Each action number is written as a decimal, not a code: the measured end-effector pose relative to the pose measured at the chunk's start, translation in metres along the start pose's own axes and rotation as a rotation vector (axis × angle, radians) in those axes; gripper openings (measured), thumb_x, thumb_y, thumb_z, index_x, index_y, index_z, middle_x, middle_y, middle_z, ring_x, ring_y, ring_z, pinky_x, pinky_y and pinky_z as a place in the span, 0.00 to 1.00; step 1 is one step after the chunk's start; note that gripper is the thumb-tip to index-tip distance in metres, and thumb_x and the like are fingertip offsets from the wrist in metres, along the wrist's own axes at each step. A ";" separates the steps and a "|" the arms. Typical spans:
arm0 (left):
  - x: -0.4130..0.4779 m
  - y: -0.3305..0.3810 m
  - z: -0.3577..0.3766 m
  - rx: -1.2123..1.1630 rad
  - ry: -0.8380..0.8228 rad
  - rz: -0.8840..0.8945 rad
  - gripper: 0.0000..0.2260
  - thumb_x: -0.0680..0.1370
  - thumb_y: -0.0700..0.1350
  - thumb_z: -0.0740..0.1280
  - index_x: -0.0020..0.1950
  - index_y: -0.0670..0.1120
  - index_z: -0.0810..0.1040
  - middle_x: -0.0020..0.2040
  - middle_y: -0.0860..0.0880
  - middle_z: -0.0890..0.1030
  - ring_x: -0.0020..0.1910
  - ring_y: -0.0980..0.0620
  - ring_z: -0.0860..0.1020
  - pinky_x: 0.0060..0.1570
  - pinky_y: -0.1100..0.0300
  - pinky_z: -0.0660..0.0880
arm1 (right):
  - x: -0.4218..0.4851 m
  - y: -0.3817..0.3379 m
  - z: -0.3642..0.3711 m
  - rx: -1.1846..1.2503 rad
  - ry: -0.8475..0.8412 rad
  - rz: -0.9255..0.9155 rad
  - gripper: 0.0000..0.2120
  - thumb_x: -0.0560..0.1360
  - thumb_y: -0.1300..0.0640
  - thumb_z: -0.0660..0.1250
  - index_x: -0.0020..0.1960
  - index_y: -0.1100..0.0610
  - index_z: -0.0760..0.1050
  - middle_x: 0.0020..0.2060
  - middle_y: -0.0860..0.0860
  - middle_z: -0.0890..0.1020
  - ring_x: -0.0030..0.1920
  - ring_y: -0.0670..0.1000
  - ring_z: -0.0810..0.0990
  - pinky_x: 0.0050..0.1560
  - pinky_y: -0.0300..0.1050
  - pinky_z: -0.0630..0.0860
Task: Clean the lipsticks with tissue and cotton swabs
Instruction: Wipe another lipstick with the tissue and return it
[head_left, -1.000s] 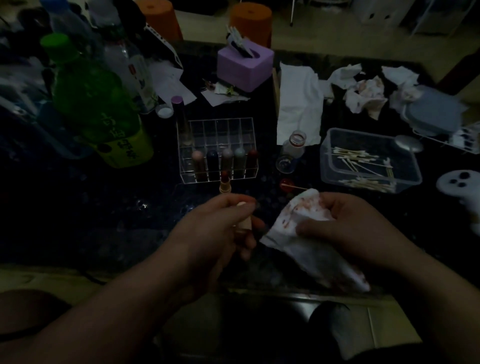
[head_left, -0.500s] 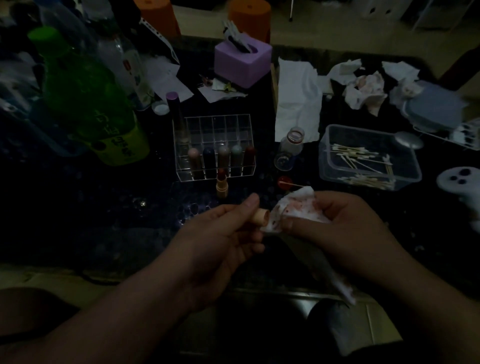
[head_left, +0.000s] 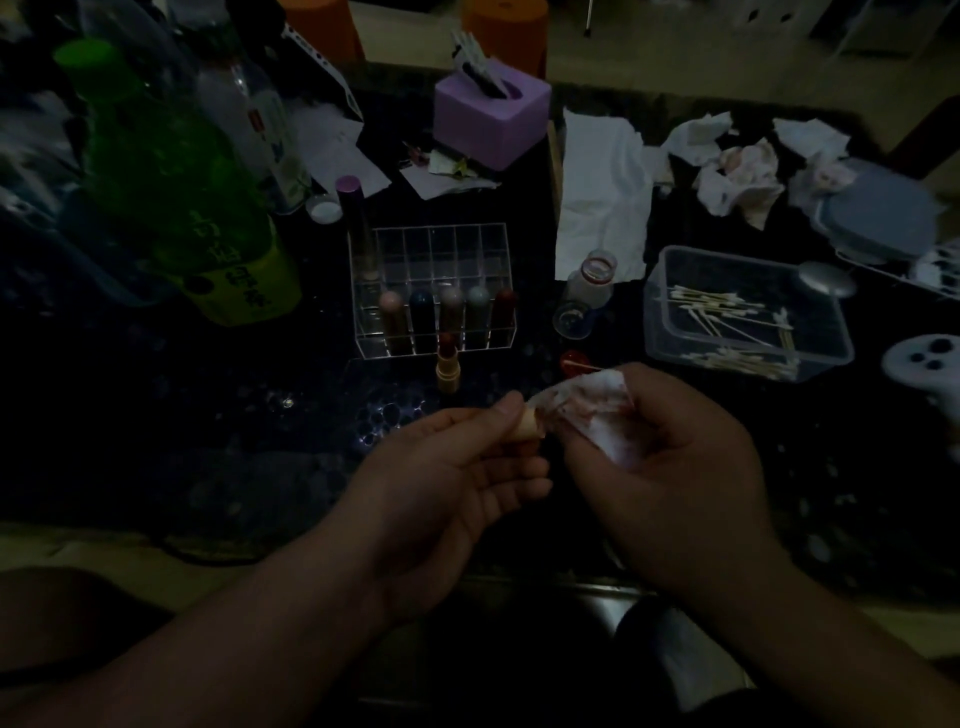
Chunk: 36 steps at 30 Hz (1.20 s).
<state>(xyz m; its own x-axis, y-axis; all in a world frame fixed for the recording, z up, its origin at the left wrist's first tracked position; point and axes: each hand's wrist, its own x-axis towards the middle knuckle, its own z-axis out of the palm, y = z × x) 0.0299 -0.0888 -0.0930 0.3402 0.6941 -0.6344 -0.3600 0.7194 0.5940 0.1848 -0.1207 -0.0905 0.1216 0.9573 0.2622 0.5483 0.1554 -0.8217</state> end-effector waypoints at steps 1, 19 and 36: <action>0.000 0.000 0.000 -0.004 -0.008 -0.002 0.15 0.75 0.45 0.71 0.55 0.35 0.81 0.45 0.41 0.84 0.38 0.50 0.82 0.35 0.60 0.79 | -0.001 0.000 0.001 -0.015 0.001 -0.033 0.09 0.72 0.66 0.74 0.50 0.55 0.83 0.44 0.44 0.84 0.47 0.44 0.83 0.48 0.39 0.79; -0.009 0.012 -0.009 0.151 -0.077 0.081 0.12 0.71 0.45 0.71 0.46 0.36 0.83 0.36 0.42 0.81 0.29 0.52 0.77 0.28 0.62 0.75 | -0.003 0.012 -0.006 -0.052 -0.249 -0.351 0.03 0.75 0.65 0.70 0.46 0.63 0.82 0.42 0.53 0.82 0.44 0.54 0.83 0.41 0.52 0.78; 0.006 0.018 -0.028 0.952 -0.178 0.707 0.17 0.69 0.48 0.79 0.54 0.54 0.79 0.48 0.54 0.83 0.46 0.55 0.83 0.47 0.54 0.81 | 0.004 -0.012 -0.011 0.554 -0.185 0.510 0.09 0.61 0.56 0.76 0.35 0.49 0.75 0.34 0.53 0.83 0.33 0.48 0.81 0.32 0.39 0.77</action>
<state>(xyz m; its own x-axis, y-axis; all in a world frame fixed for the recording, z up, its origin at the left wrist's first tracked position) 0.0011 -0.0729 -0.1000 0.4686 0.8833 0.0128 0.2459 -0.1443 0.9585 0.1875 -0.1215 -0.0741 0.0810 0.9607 -0.2655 -0.0386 -0.2631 -0.9640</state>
